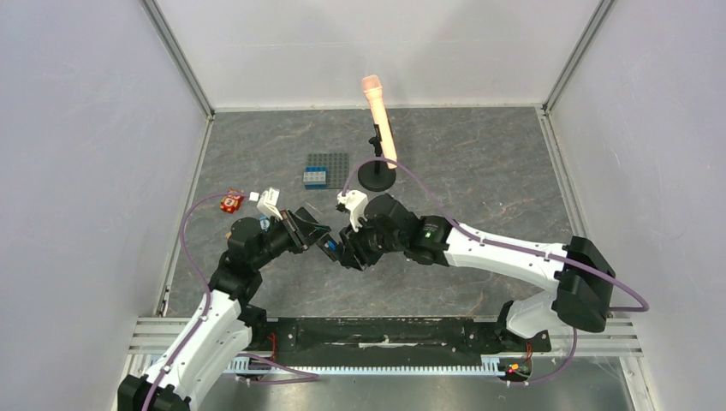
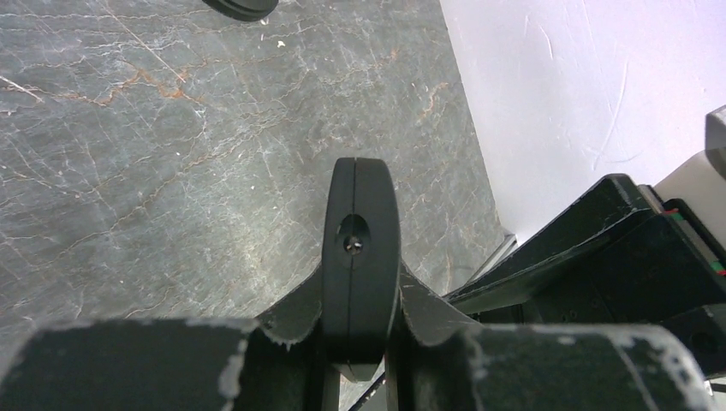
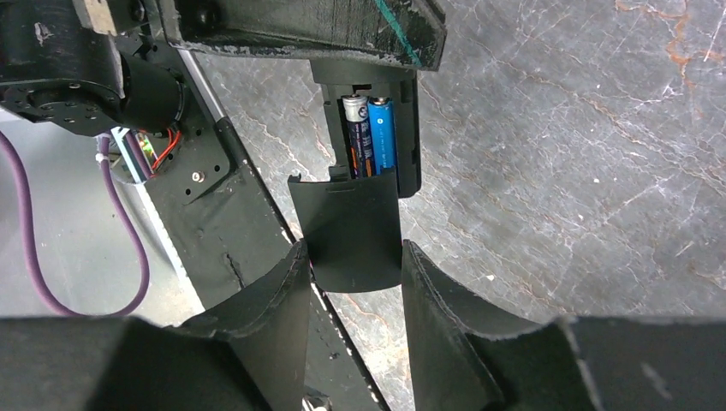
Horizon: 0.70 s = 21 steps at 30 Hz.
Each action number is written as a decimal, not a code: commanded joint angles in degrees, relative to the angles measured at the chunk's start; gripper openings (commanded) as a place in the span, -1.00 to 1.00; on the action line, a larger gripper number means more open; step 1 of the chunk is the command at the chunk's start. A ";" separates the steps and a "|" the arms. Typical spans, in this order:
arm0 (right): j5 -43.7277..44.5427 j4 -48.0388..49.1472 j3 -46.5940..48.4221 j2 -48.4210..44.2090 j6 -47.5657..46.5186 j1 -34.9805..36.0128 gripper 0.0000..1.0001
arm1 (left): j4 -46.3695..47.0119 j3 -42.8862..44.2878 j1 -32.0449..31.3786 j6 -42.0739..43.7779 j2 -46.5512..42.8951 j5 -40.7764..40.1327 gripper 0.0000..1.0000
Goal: Load the batteries into the remote control
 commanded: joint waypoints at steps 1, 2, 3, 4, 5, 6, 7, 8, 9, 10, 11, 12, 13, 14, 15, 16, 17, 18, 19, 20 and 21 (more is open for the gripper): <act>2.46 3.10 3.34 1.06 2.05 1.32 -0.28 | 3.72 0.35 -0.17 2.67 -0.85 0.66 -0.96; 2.67 3.12 3.59 1.41 2.09 1.47 -0.27 | 3.72 0.30 -0.17 2.59 -0.88 0.76 -0.96; 2.84 3.14 4.01 1.69 2.19 1.58 -0.27 | 3.72 0.24 -0.15 2.58 -0.83 0.86 -0.96; 3.09 3.11 4.29 1.84 2.20 1.67 -0.27 | 3.72 0.30 -0.17 2.57 -0.76 0.99 -0.96; 3.36 3.19 4.51 2.09 2.27 1.72 -0.27 | 3.72 0.30 -0.17 2.58 -0.75 1.11 -0.96; 3.54 3.10 4.81 2.33 2.25 1.76 -0.27 | 3.72 0.31 -0.13 2.58 -0.78 1.29 -0.96; 3.65 3.08 5.08 2.59 2.17 1.85 -0.27 | 3.72 0.30 -0.17 2.54 -0.76 1.46 -0.96; 3.71 3.07 5.36 2.82 2.17 1.87 -0.28 | 3.72 0.30 -0.17 2.54 -0.67 1.65 -0.96; 3.72 2.85 5.69 3.26 2.12 1.94 -0.28 | 3.72 0.37 -0.17 2.43 -0.62 1.82 -0.96; 3.95 2.64 5.92 3.55 2.11 2.02 -0.28 | 3.68 0.39 -0.16 2.27 -0.61 2.03 -0.96; 4.22 2.42 6.16 3.73 2.09 2.07 -0.29 | 3.59 0.39 -0.12 2.04 -0.48 2.01 -0.96; 4.56 2.04 6.32 4.11 2.03 2.11 -0.29 | 3.26 0.60 -0.14 1.75 -0.36 1.99 -0.96; 4.83 1.75 6.66 4.45 1.99 2.19 -0.29 | 2.83 0.80 -0.12 1.47 -0.28 1.80 -0.96; 5.05 1.39 6.81 4.75 1.90 2.19 -0.30 | 2.23 1.14 -0.16 1.36 0.00 1.79 -0.96; 5.31 1.20 7.01 5.07 1.91 2.28 -0.30 | 1.66 1.51 -0.17 1.31 0.26 1.73 -0.96; 5.44 1.00 7.14 5.27 1.91 2.29 -0.29 | 1.21 1.84 -0.14 1.18 0.48 1.71 -0.96; 5.51 0.89 7.30 5.56 1.86 2.36 -0.29 | 0.75 2.21 -0.17 1.17 0.78 1.62 -0.96; 5.66 0.70 7.50 5.76 1.91 2.38 -0.30 | 0.50 2.53 -0.17 1.17 1.01 1.65 -0.96; 5.76 0.53 7.68 6.04 1.87 2.47 -0.30 | 0.31 2.79 -0.16 1.17 1.21 1.51 -0.96; 6.02 0.33 7.90 6.39 1.85 2.41 -0.30 | 0.23 3.00 -0.11 1.18 1.28 1.49 -0.96; 6.05 0.29 8.06 6.63 1.86 2.54 -0.30 | 0.21 3.15 -0.17 1.16 1.38 1.49 -0.96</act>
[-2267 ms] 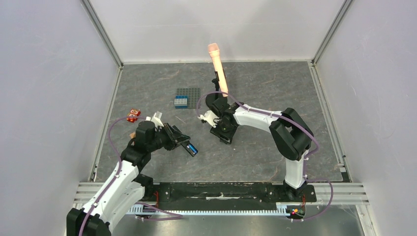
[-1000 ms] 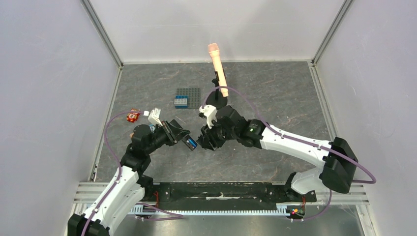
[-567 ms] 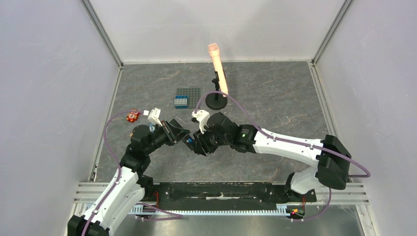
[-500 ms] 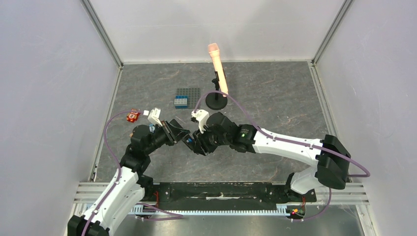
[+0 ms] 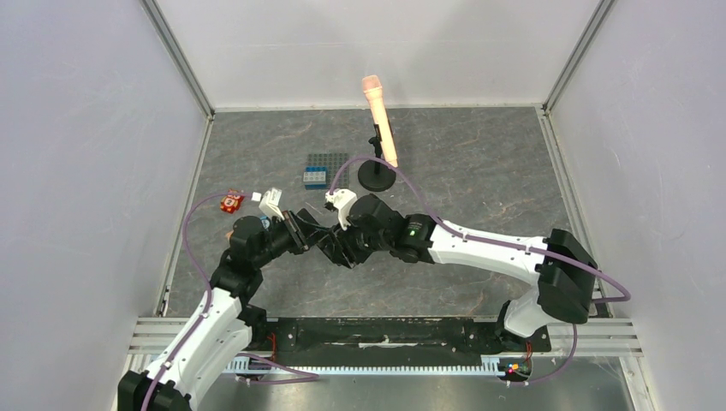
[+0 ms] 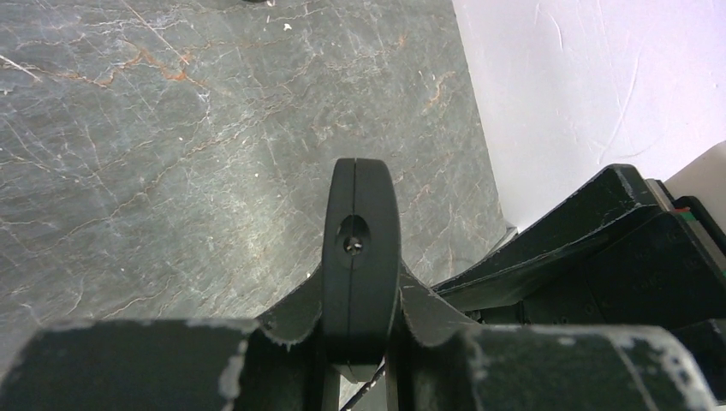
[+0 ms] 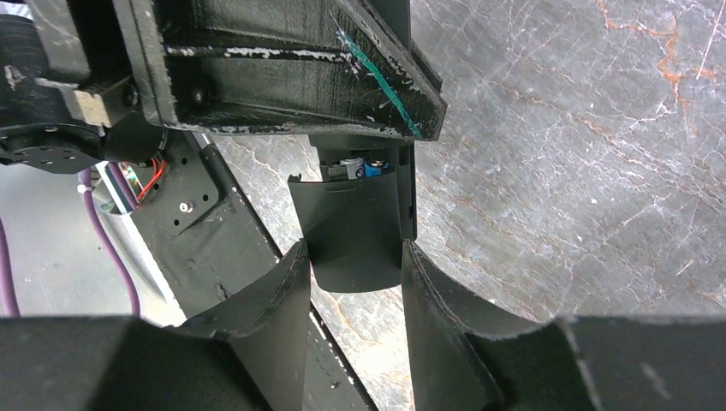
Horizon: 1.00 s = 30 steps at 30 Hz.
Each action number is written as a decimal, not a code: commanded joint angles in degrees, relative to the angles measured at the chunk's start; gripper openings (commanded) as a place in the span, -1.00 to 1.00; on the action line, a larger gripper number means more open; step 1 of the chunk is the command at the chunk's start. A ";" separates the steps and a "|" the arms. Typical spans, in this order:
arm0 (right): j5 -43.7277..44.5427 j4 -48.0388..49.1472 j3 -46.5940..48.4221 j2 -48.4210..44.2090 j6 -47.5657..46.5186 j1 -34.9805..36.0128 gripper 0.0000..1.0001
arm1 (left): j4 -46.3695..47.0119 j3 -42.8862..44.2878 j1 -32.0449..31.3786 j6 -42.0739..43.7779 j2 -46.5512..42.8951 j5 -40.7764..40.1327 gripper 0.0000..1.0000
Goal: Load the batteries into the remote control
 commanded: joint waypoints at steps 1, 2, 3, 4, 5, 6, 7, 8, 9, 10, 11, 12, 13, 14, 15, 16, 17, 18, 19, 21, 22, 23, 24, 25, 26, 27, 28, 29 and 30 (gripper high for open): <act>1.67 0.01 3.46 1.15 0.24 0.48 -0.30 | 1.12 3.14 -0.16 0.96 0.20 0.66 -0.96; 1.80 -0.03 3.56 1.30 0.31 0.47 -0.30 | 1.04 3.27 -0.13 0.95 0.27 0.79 -0.96; 1.84 0.01 3.57 1.53 0.41 0.54 -0.30 | 1.04 3.29 -0.13 0.95 0.32 0.75 -0.96; 1.81 -0.06 3.65 1.78 0.51 0.56 -0.30 | 0.99 3.38 -0.17 0.85 0.30 0.90 -0.96; 1.81 -0.06 3.74 2.00 0.59 0.61 -0.30 | 0.95 3.38 -0.13 0.84 0.33 0.92 -0.96; 1.81 -0.05 3.79 2.23 0.59 0.56 -0.30 | 0.95 3.34 -0.16 0.87 0.32 0.96 -0.96; 1.97 -0.04 3.83 2.40 0.74 0.57 -0.30 | 0.95 3.36 -0.13 0.87 0.24 1.07 -0.96; 2.13 -0.15 4.00 2.68 0.79 0.52 -0.30 | 0.74 3.38 -0.17 1.01 0.03 1.01 -0.96; 2.31 -0.15 4.01 2.79 0.82 0.52 -0.30 | 0.52 3.38 -0.17 1.19 -0.12 1.01 -0.96; 2.42 -0.11 4.14 2.94 0.85 0.56 -0.30 | 0.30 3.38 -0.17 1.28 -0.30 0.98 -0.96; 2.42 -0.13 4.22 3.13 0.96 0.57 -0.30 | 0.12 3.33 -0.16 1.31 -0.56 0.97 -0.96; 2.55 -0.22 4.36 3.24 1.15 0.53 -0.30 | 0.00 3.34 -0.16 1.39 -0.68 1.07 -0.96; 2.81 -0.27 4.49 3.32 1.40 0.56 -0.30 | -0.14 3.38 -0.16 1.46 -0.82 1.14 -0.96; 2.95 -0.23 4.53 3.42 1.42 0.61 -0.30 | -0.36 3.38 -0.17 1.52 -0.90 1.09 -0.96; 3.08 -0.31 4.62 3.40 1.62 0.57 -0.30 | -0.45 3.37 -0.12 1.57 -1.04 1.13 -0.96; 3.28 -0.44 4.83 3.58 1.83 0.57 -0.30 | -0.59 3.46 -0.17 1.57 -1.06 1.10 -0.96; 3.30 -0.80 5.08 3.74 1.84 0.56 -0.30 | -0.68 3.47 -0.17 1.57 -1.11 1.09 -0.96; 3.29 -1.07 5.34 3.98 1.87 0.57 -0.30 | -0.76 3.53 -0.17 1.57 -1.09 1.10 -0.96; 3.35 -1.46 5.50 4.08 2.05 0.57 -0.30 | -0.83 3.62 -0.12 1.65 -1.07 1.00 -0.96; 3.23 -1.58 5.50 4.20 2.08 0.58 -0.30 | -1.22 3.81 -0.17 1.74 -1.07 0.72 -0.96; 3.22 -1.68 5.52 4.21 2.16 0.57 -0.30 | -1.33 3.90 -0.17 1.83 -1.17 0.63 -0.96; 3.22 -1.88 5.50 4.29 2.14 0.57 -0.30 | -1.30 3.91 -0.17 1.83 -1.13 0.55 -0.96; 3.07 -1.97 5.43 4.31 2.14 0.57 -0.30 | -1.34 3.97 -0.17 1.83 -1.11 0.46 -0.96; 3.04 -2.15 5.50 4.40 2.19 0.57 -0.30 | -1.37 3.96 -0.17 1.83 -1.10 0.33 -0.96; 2.97 -2.44 5.50 4.53 2.15 0.50 -0.30 | -1.42 4.08 -0.17 1.83 -1.11 0.31 -0.96; 2.80 -2.61 5.42 4.56 2.18 0.56 -0.30 | -1.45 4.03 -0.17 1.83 -1.22 0.23 -0.96; 2.54 -2.66 5.34 4.50 2.17 0.56 -0.30 | -1.49 4.08 -0.13 1.83 -1.22 0.15 -0.96; 2.31 -2.68 5.24 4.65 2.08 0.57 -0.30 | -1.51 4.08 -0.13 1.83 -1.29 0.17 -0.96; 1.97 -2.73 5.23 4.66 2.11 0.57 -0.30 | -1.51 4.04 -0.14 1.75 -1.24 0.13 -0.96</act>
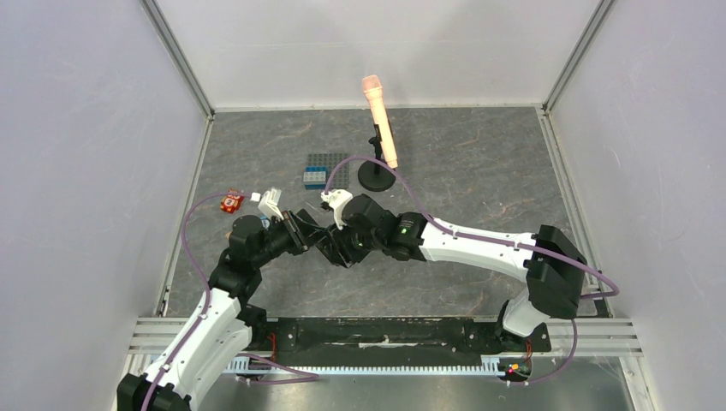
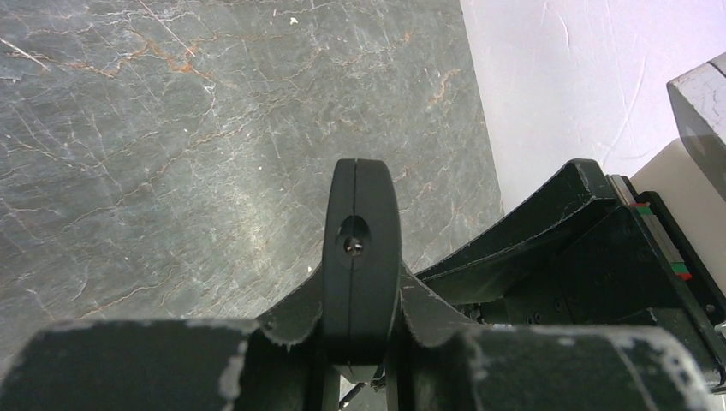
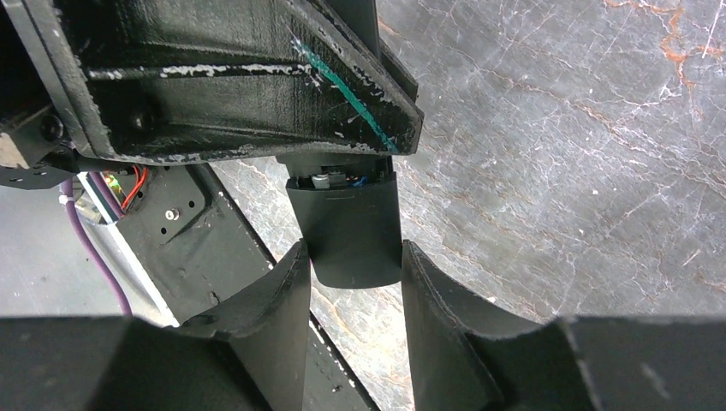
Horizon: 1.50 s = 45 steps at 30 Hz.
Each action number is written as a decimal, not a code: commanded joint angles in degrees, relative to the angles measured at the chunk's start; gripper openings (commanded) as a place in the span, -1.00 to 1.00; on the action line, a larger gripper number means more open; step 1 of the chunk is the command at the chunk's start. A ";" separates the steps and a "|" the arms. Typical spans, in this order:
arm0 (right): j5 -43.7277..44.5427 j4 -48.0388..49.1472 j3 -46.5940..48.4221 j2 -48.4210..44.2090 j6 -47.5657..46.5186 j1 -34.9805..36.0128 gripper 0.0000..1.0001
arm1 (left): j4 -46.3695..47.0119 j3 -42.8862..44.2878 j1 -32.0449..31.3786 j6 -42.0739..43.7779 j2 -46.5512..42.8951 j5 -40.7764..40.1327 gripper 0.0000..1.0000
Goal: Load the batteries into the remote control
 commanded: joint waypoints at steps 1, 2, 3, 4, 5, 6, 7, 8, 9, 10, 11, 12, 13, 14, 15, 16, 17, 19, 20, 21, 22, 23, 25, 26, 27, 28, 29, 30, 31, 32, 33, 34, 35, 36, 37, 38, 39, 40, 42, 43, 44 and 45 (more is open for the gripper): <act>-0.38 -0.19 2.51 1.04 0.44 0.28 -0.30 | 1.79 2.75 -0.16 1.72 -0.82 0.39 -0.96; -0.58 -0.39 2.60 1.09 0.45 0.28 -0.30 | 1.85 2.73 -0.17 1.64 -0.81 0.41 -0.96; -0.72 -0.34 2.75 1.22 0.51 0.26 -0.30 | 1.94 2.75 -0.11 1.64 -0.88 0.52 -0.96; -0.82 -0.38 2.75 1.37 0.41 0.28 -0.30 | 1.89 2.75 -0.12 1.64 -0.83 0.62 -0.96; -0.84 -0.40 2.87 1.48 0.47 0.28 -0.30 | 1.91 2.69 -0.17 1.64 -0.84 0.79 -0.96; -0.86 -0.41 3.04 1.55 0.44 0.28 -0.29 | 1.97 2.67 -0.17 1.64 -0.81 1.06 -0.96; -0.86 -0.39 3.27 1.79 0.31 0.28 -0.29 | 1.97 2.66 -0.17 1.64 -0.83 1.20 -0.96; -0.75 -0.48 3.48 1.86 0.38 0.28 -0.30 | 1.96 2.66 -0.17 1.66 -0.93 1.32 -0.96; -0.71 -0.50 3.62 2.15 0.38 0.28 -0.30 | 2.03 2.57 -0.13 1.72 -0.94 1.67 -0.96; -0.60 -0.53 3.80 2.25 0.38 0.28 -0.30 | 2.21 2.51 -0.16 1.72 -1.01 2.02 -0.96; -0.46 -0.48 3.91 2.34 0.38 0.28 -0.30 | 2.32 2.49 -0.17 1.72 -0.95 2.25 -0.96; -0.39 -0.49 4.01 2.42 0.38 0.28 -0.30 | 2.34 2.41 -0.16 1.79 -1.10 2.51 -0.96; -0.28 -0.48 4.17 2.47 0.34 0.28 -0.30 | 2.32 2.40 -0.15 1.88 -1.15 2.71 -0.96; -0.33 -0.50 4.27 2.62 0.37 0.28 -0.30 | 2.32 2.33 -0.17 1.90 -1.18 2.99 -0.96; -0.20 -0.49 4.49 2.72 0.34 0.28 -0.29 | 2.40 2.31 -0.13 1.98 -1.21 3.29 -0.96; -0.15 -0.50 4.55 2.81 0.44 0.28 -0.30 | 2.44 2.31 -0.14 1.99 -1.27 3.44 -0.96; -0.16 -0.49 4.78 3.04 0.45 0.27 -0.30 | 2.41 2.27 -0.16 1.90 -1.25 3.61 -0.96; -0.07 -0.47 5.02 3.24 0.47 0.27 -0.30 | 2.56 2.21 -0.17 1.82 -1.26 3.97 -0.96; 0.02 -0.46 5.18 3.53 0.54 0.20 -0.30 | 2.58 2.22 -0.17 1.75 -1.27 4.12 -0.96; 0.22 -0.54 5.27 3.67 0.55 0.31 -0.30 | 2.58 2.22 -0.13 1.73 -1.21 4.23 -0.96; 0.36 -0.59 5.39 3.72 0.70 0.29 -0.30 | 2.58 2.22 -0.16 1.65 -1.25 4.37 -0.96; 0.59 -0.58 5.54 3.88 0.80 0.28 -0.30 | 2.58 2.22 -0.17 1.51 -1.24 4.49 -0.96; 0.97 -0.67 5.80 4.12 1.03 0.28 -0.30 | 2.58 2.14 -0.16 1.22 -1.27 4.67 -0.96; 1.19 -0.67 5.87 4.27 1.23 0.28 -0.30 | 2.58 2.07 -0.17 0.88 -1.21 4.75 -0.96; 1.45 -0.74 6.10 4.37 1.43 0.28 -0.29 | 2.58 2.05 -0.17 0.44 -1.15 4.78 -0.96; 1.72 -0.82 6.28 4.53 1.50 0.28 -0.30 | 2.58 2.05 -0.16 -0.15 -1.20 4.76 -0.96; 2.13 -0.94 6.39 4.66 1.72 0.28 -0.30 | 2.52 2.02 -0.17 -0.95 -1.11 4.78 -0.96; 2.30 -0.94 6.48 4.72 1.93 0.28 -0.29 | 2.49 2.05 -0.16 -1.71 -1.11 4.77 -0.96; 2.30 -0.90 6.54 4.78 2.04 0.28 -0.29 | 2.49 2.13 -0.17 -2.71 -1.06 4.77 -0.96; 2.30 -0.87 6.57 4.96 2.14 0.28 -0.29 | 2.49 2.13 -0.17 -3.55 -1.02 4.78 -0.96; 2.30 -0.79 6.59 5.04 2.38 0.27 -0.29 | 2.56 2.22 -0.15 -4.54 -0.98 4.78 -0.96; 2.30 -0.78 6.61 5.18 2.61 0.28 -0.29 | 2.66 2.22 -0.17 -5.25 -1.09 4.85 -0.96; 2.30 -0.61 6.58 5.16 2.76 0.26 -0.29 | 2.75 2.26 -0.15 -5.92 -1.07 4.85 -0.96; 2.30 -0.45 6.57 5.15 2.94 0.24 -0.29 | 2.76 2.42 -0.17 -6.46 -1.09 4.99 -0.96; 2.30 -0.22 6.58 5.14 3.18 0.28 -0.29 | 2.75 2.56 -0.17 -6.75 -1.02 5.19 -0.96; 2.30 -0.08 6.52 5.03 3.33 0.28 -0.28 | 2.75 2.66 -0.17 -6.88 -1.02 5.44 -0.96; 3.54 0.17 6.48 4.95 3.50 0.28 -0.28 | 2.75 2.74 -0.17 -6.91 -0.97 5.68 -0.96; 3.66 0.38 6.56 4.88 3.65 0.26 -0.28 | 2.75 2.75 -0.09 -6.74 -1.10 5.93 -0.96; 3.72 0.73 6.72 4.82 3.82 0.29 -0.28 | 2.82 2.50 -0.15 -6.27 -1.10 6.57 -0.96; 3.88 0.86 6.93 4.78 3.89 0.28 -0.28 | 2.99 2.32 -0.17 -5.82 -1.17 7.03 -0.96; 3.72 1.04 7.13 4.92 3.87 0.28 -0.27 | 3.02 2.11 -0.16 -5.52 -1.32 7.21 -0.96; 3.86 0.98 7.53 5.02 3.97 0.28 -0.28 | 2.99 2.05 -0.17 -5.40 -1.54 7.40 -0.96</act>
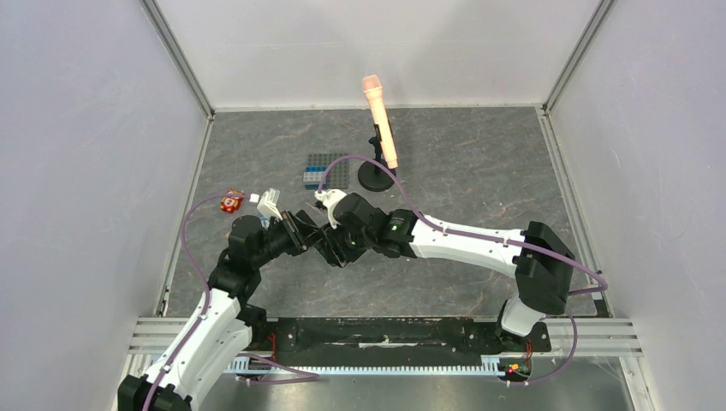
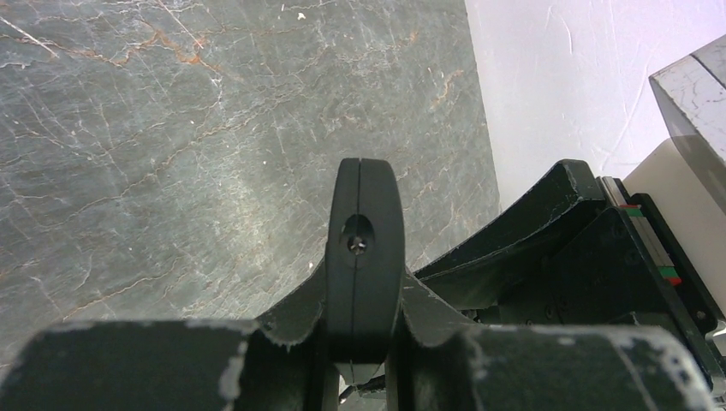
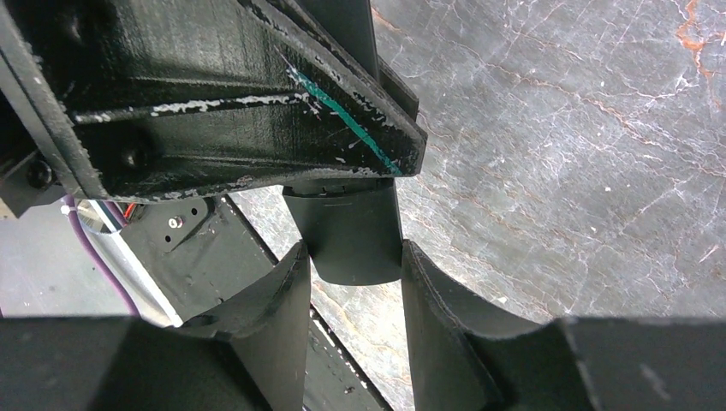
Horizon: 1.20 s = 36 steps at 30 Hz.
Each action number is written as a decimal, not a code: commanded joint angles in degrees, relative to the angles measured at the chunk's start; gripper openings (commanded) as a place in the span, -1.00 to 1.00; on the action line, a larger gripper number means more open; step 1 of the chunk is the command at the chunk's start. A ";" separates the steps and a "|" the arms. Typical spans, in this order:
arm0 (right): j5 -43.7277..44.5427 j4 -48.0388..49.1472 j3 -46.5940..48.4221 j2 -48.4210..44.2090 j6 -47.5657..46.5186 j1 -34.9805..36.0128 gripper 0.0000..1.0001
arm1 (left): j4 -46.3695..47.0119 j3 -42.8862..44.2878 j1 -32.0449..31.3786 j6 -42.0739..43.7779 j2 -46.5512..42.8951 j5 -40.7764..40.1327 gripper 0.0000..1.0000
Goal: Load the batteries into the remote control
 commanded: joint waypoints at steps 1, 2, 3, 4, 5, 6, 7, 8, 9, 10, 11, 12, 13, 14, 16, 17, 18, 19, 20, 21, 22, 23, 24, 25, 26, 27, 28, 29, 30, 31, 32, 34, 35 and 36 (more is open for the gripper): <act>3.27 4.41 3.34 1.37 1.84 -0.02 -0.27 | 4.26 1.89 -0.52 -4.30 -1.54 7.03 -0.96; 3.29 4.40 3.66 1.50 1.89 -0.04 -0.27 | 4.27 1.80 -0.50 -4.40 -1.81 7.06 -0.96; 3.31 4.39 4.01 1.63 1.99 -0.02 -0.27 | 4.29 1.78 -0.45 -4.42 -1.91 7.27 -0.96; 3.37 4.45 4.34 1.81 2.11 -0.02 -0.26 | 4.37 1.85 -0.47 -4.41 -1.91 7.50 -0.96; 3.47 4.42 4.64 1.92 2.27 -0.04 -0.25 | 4.37 1.87 -0.51 -4.41 -1.80 7.66 -0.96; 3.51 4.46 4.93 2.08 2.46 -0.04 -0.25 | 4.37 1.92 -0.52 -4.37 -1.66 7.82 -0.96; 3.59 4.47 5.18 2.19 2.69 -0.03 -0.25 | 4.37 1.91 -0.50 -4.41 -1.40 8.03 -0.96; 3.60 4.48 5.56 2.38 2.73 -0.02 -0.25 | 4.46 1.90 -0.52 -4.41 -1.27 8.30 -0.96; 3.67 4.49 5.85 2.53 2.98 -0.11 -0.25 | 4.55 1.87 -0.52 -4.41 -1.12 8.42 -0.96; 3.58 4.54 6.21 2.68 3.10 -0.05 -0.25 | 4.55 1.87 -0.45 -4.37 -1.03 8.51 -0.96; 3.47 4.49 6.63 2.97 3.26 -0.10 -0.25 | 4.55 1.85 -0.52 -4.41 -0.99 8.56 -0.96; 3.51 4.55 6.93 3.12 3.43 -0.11 -0.25 | 4.63 1.87 -0.52 -4.41 -0.99 8.69 -0.96; 3.52 4.56 7.24 3.29 3.60 -0.11 -0.25 | 4.62 1.87 -0.52 -4.41 -0.98 8.78 -0.96; 3.57 4.50 7.34 3.39 3.87 -0.11 -0.25 | 4.63 1.83 -0.48 -4.41 -0.94 8.87 -0.96; 3.86 4.50 7.77 3.65 4.61 -0.19 -0.25 | 4.63 1.83 -0.51 -4.41 -0.94 9.11 -0.96; 3.83 4.62 7.89 3.74 5.18 -0.28 -0.25 | 4.56 1.78 -0.52 -4.46 -0.92 9.18 -0.96; 3.59 4.79 8.01 3.83 5.53 -0.44 -0.25 | 4.58 1.70 -0.52 -4.59 -0.98 9.21 -0.96; 3.47 5.20 7.94 3.84 5.91 -0.45 -0.25 | 4.59 1.65 -0.50 -4.65 -0.98 9.37 -0.96; 3.43 5.58 7.94 3.84 6.35 -0.51 -0.25 | 4.56 1.54 -0.59 -4.74 -1.01 9.40 -0.96; 3.33 6.02 7.94 3.80 6.53 -0.53 -0.25 | 4.63 1.44 -0.53 -4.76 -1.14 9.50 -0.96; 3.33 6.47 7.94 3.75 6.78 -0.64 -0.25 | 4.59 1.28 -0.56 -4.85 -1.19 9.57 -0.96; 3.28 6.91 8.02 3.69 6.91 -0.72 -0.25 | 4.55 1.03 -0.55 -4.95 -1.33 9.66 -0.96; 3.28 7.20 8.19 3.66 7.04 -0.81 -0.25 | 4.56 0.84 -0.51 -5.03 -1.55 9.66 -0.96; 3.28 7.56 8.33 3.67 7.19 -0.90 -0.25 | 4.56 0.53 -0.52 -5.20 -1.77 9.71 -0.96; 3.35 7.79 8.37 3.70 7.33 -0.99 -0.25 | 4.56 0.26 -0.55 -5.29 -1.91 9.67 -0.96; 3.42 8.26 8.35 3.58 7.54 -1.05 -0.25 | 4.60 0.01 -0.55 -5.38 -2.16 9.63 -0.96; 3.47 8.70 8.37 3.50 7.66 -1.14 -0.25 | 4.55 -0.27 -0.60 -5.51 -2.37 9.47 -0.96; 3.54 8.97 8.37 3.41 7.85 -1.21 -0.25 | 4.55 -0.47 -0.55 -5.64 -2.59 9.33 -0.96; 3.59 9.30 8.29 3.32 7.90 -1.33 -0.25 | 4.55 -0.66 -0.53 -5.73 -2.71 9.31 -0.96; 3.60 9.61 8.29 3.22 8.06 -1.42 -0.25 | 4.55 -0.85 -0.53 -5.81 -2.83 9.24 -0.96; 3.64 9.84 8.26 3.07 8.12 -1.52 -0.25 | 4.55 -1.02 -0.55 -5.82 -2.96 9.30 -0.96; 3.53 10.66 8.20 2.84 8.19 -1.61 -0.25 | 4.38 -1.12 -0.54 -5.82 -2.96 9.31 -0.96; 3.45 10.81 8.32 2.87 8.18 -1.70 -0.25 | 4.29 -1.20 -0.52 -5.75 -2.97 9.31 -0.96; 3.16 10.68 8.52 3.04 8.19 -1.76 -0.24 | 4.20 -1.12 -0.53 -5.74 -2.96 9.33 -0.96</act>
